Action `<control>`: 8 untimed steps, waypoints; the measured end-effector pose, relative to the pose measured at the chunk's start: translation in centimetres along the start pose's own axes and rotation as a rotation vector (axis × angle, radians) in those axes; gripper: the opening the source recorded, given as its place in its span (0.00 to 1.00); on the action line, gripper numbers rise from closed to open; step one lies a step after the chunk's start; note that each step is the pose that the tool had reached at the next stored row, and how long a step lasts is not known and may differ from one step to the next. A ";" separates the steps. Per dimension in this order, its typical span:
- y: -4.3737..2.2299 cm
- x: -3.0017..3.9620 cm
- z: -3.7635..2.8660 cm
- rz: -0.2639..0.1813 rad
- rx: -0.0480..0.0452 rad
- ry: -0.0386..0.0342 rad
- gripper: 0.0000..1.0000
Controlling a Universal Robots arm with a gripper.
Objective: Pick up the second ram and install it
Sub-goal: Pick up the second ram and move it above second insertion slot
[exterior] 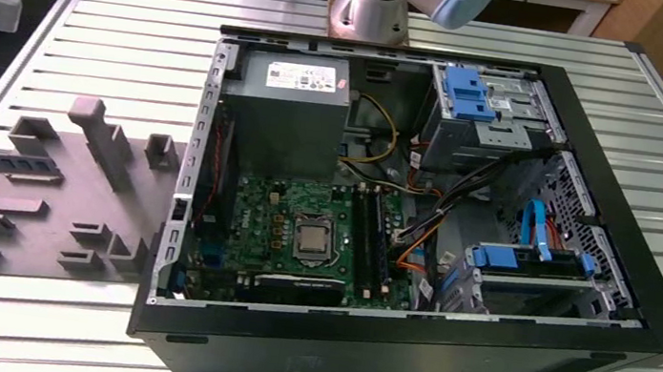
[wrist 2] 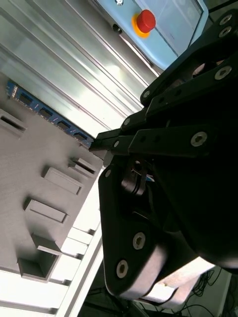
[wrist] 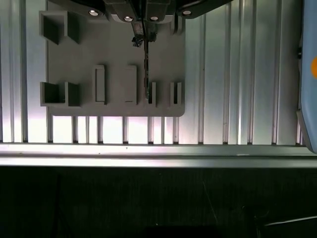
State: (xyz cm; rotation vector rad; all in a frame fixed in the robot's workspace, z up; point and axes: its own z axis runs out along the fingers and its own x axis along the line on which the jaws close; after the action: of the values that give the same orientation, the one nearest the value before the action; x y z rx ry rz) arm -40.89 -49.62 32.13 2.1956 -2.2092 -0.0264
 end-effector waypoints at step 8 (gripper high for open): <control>0.03 0.01 -0.93 0.000 0.0006 -0.0002 0.11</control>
State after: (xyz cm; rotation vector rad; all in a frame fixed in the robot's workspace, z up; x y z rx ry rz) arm -40.89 -49.62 33.07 2.1960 -2.2096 -0.0260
